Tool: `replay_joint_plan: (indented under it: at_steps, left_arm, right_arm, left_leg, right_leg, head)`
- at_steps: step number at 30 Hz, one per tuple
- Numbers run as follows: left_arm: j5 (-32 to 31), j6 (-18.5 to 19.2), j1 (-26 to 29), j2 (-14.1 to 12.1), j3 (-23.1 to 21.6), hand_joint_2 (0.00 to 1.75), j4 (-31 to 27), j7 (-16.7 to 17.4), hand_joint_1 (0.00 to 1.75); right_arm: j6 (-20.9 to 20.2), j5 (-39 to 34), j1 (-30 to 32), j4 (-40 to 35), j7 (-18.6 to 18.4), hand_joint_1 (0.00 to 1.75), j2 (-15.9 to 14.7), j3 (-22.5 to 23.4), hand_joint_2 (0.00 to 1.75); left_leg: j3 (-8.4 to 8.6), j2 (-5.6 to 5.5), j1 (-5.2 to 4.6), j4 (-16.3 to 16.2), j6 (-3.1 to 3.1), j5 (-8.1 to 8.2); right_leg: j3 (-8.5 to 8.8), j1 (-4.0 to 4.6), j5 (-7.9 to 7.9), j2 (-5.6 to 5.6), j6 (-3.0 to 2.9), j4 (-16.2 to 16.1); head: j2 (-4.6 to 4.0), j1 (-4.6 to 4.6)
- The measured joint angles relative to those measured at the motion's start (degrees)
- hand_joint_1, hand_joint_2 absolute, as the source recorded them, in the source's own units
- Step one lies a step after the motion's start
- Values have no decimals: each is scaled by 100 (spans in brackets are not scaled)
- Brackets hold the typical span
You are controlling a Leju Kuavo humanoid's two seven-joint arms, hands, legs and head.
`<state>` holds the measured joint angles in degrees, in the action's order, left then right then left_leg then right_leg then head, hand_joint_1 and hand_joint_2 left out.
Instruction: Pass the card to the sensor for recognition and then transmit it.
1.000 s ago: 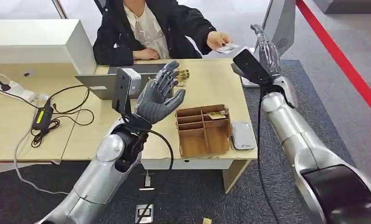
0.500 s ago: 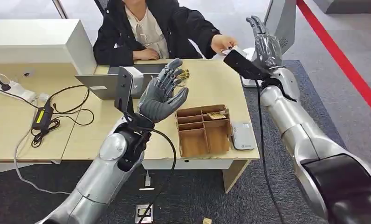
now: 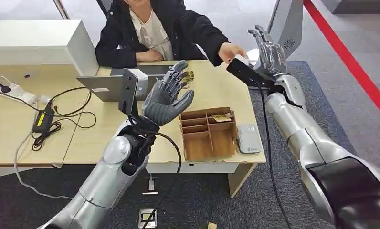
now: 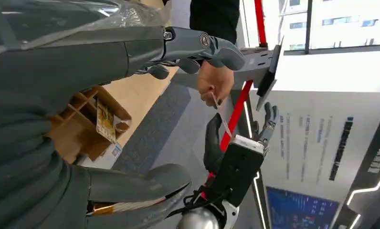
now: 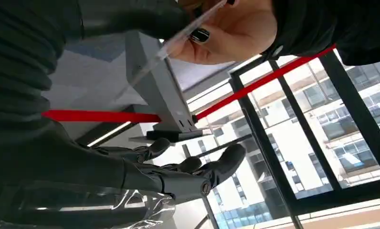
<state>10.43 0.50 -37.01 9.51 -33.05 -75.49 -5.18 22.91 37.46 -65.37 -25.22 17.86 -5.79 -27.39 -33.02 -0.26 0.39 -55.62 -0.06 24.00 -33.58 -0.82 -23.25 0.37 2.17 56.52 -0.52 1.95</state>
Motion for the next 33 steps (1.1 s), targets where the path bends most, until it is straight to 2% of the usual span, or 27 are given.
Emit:
replay_joint_plan:
  at_steps: [20, 26, 33]
  left_arm:
    - [46, 50, -25, 0, 0, 175, 15, 48, 0]
    - [59, 35, -23, -7, 0, 175, 13, 76, 0]
    - [-20, -186, 84, -94, 9, 175, -87, 151, 0]
  right_arm:
    - [39, -122, -22, 205, 81, 175, 13, -4, 175]
    - [42, -404, 5, 214, 199, 175, -7, 6, 175]
    - [-50, -872, 471, 33, 238, 175, -229, 77, 175]
  left_leg:
    - [-1, 0, 0, 0, 0, 0]
    - [0, 0, 0, 0, 0, 0]
    - [-1, -2, 0, 0, 0, 0]
  right_leg:
    - [0, 0, 0, 0, 0, 0]
    - [0, 0, 0, 0, 0, 0]
    - [3, 0, 0, -3, 0, -2]
  head:
    - [0, 0]
    - [0, 0]
    - [0, 2]
